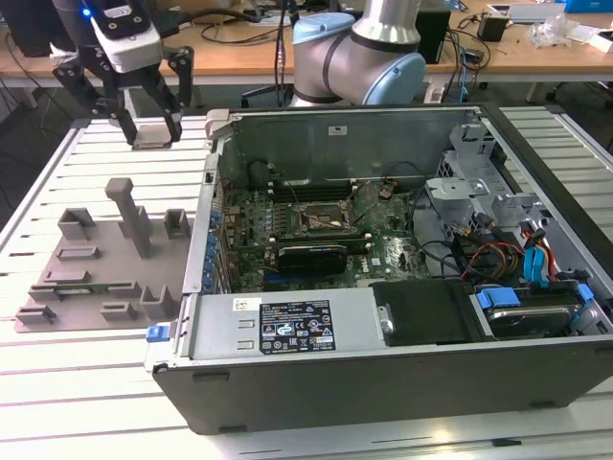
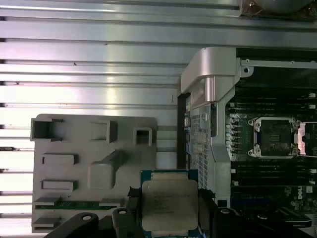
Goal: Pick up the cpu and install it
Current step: 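Pick up the cpu and move it towards the insertion slot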
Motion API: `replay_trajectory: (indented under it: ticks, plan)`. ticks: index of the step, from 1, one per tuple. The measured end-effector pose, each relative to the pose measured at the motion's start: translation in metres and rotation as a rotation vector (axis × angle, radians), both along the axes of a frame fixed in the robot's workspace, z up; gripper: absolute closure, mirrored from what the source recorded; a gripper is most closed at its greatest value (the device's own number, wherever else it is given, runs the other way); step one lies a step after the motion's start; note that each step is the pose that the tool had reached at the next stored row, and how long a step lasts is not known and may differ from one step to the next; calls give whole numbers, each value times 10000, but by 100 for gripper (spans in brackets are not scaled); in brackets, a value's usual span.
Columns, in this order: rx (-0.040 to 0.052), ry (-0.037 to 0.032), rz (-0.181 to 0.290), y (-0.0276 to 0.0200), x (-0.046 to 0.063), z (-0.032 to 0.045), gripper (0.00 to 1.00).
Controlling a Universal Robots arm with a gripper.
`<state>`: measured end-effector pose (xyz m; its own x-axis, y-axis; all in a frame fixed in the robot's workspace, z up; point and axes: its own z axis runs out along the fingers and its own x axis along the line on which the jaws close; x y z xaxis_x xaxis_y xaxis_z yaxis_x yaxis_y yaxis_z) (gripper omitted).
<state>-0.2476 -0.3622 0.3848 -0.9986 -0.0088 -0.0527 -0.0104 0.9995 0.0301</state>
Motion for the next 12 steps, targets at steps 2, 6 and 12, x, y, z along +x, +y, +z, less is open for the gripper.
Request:
replay_trajectory:
  ticks: [2, 6, 12]
  plan:
    - [-1, 1, 0, 0, 56, 1, 45]
    - [0, 1, 0, 0, 271, 0, 45]
    - [0, 1, -1, 0, 627, 0, 45]
